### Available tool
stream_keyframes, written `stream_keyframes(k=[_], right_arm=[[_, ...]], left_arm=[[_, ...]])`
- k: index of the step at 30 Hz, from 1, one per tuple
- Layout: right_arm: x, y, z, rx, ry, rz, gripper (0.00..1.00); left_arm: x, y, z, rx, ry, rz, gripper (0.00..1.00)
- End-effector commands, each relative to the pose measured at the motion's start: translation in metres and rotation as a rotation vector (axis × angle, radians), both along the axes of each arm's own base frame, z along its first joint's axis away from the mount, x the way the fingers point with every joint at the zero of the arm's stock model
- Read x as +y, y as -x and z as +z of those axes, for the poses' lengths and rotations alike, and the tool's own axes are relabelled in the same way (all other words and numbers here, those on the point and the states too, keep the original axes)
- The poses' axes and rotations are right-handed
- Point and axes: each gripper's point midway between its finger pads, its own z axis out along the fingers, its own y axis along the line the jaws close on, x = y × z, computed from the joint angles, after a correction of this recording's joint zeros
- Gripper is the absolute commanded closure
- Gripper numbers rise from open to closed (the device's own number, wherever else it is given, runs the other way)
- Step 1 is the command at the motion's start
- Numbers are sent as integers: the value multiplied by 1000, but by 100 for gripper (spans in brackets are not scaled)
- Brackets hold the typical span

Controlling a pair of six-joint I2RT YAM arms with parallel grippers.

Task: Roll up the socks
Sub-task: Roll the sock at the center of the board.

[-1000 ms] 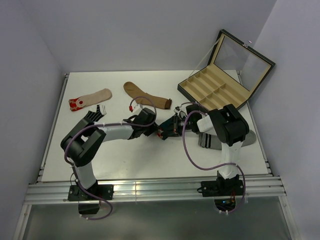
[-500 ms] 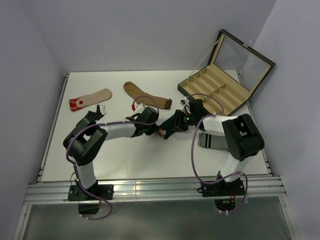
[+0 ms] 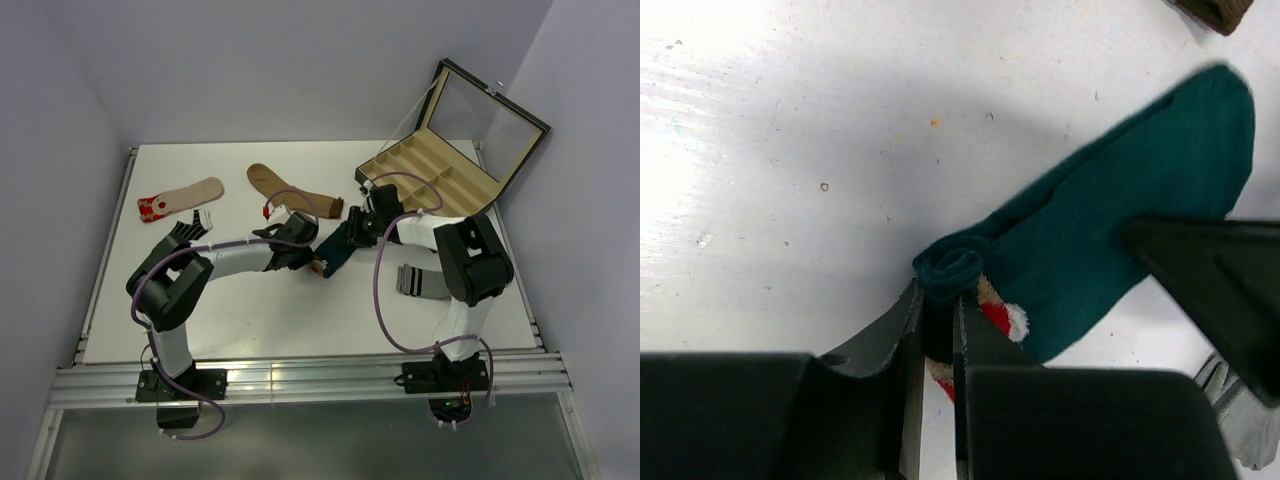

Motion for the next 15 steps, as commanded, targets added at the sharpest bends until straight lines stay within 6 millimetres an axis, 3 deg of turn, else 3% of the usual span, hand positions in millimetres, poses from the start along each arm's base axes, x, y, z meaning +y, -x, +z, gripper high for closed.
stream_keyframes(k=[1,4,8,10,11,12,13,15], right_arm=[[-8,-19,-12,-29,99,-23,62],[-8,-32,-14,-44,129,-25,62],[-3,-44,1,-116,132,6,62],[4,-41,25,-196,113,35,61],[4,-28,23,-196,120,53,60],[9,-28,47,-266,95,59,60],[14,-24,58,-303,72,78,59],[24,-3,73,-348,44,128,58]], left_arm=[[20,10,-9,38,-118,-11,96],[23,10,-6,38,-143,-22,96],[27,10,-6,43,-166,-22,96],[27,11,-9,55,-178,-26,96],[25,10,-8,57,-174,-28,96],[25,10,-11,64,-180,-30,96],[23,8,-9,63,-179,-29,96],[23,8,-12,71,-190,-32,96]])
